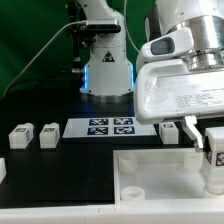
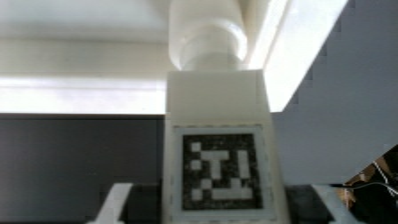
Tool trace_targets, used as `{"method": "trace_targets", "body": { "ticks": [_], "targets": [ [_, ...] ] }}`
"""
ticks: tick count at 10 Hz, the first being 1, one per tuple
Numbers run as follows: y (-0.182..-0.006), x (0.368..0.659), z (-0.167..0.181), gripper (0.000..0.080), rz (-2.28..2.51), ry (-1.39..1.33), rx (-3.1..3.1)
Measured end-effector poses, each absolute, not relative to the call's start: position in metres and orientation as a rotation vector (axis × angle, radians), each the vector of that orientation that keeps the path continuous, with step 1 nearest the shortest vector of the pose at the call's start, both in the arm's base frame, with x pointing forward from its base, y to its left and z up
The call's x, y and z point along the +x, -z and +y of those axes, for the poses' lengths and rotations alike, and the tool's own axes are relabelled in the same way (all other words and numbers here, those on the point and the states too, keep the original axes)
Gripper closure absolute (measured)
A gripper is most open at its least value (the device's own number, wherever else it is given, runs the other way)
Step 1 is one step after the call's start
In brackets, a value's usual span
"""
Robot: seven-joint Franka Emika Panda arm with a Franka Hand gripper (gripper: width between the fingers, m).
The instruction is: Assemble one leg
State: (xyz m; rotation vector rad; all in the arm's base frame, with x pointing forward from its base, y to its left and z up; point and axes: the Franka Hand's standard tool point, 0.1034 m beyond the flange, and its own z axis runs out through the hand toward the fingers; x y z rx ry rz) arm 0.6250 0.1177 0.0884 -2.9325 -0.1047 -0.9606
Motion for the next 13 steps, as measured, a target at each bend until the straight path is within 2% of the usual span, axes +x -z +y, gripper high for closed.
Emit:
{"method": "trace_targets", "body": {
  "ticks": [2, 10, 11, 12, 13],
  "targets": [
    [-0.0783, 0.6209, 0.1192, 0.0506, -0.109, 0.936, -2.94],
    [-0.0758, 0.622, 0.1152, 0.0506, -0.119, 0.922, -2.944],
    [-0.0754, 0.6218, 0.1151, 0.0313, -0.119, 0.92, -2.944],
    [-0.0752, 0.6217, 0.1151, 0.0203, -0.119, 0.919, -2.945],
    [-0.075, 0.6216, 0.1151, 0.0203, -0.119, 0.919, -2.945]
  ]
}}
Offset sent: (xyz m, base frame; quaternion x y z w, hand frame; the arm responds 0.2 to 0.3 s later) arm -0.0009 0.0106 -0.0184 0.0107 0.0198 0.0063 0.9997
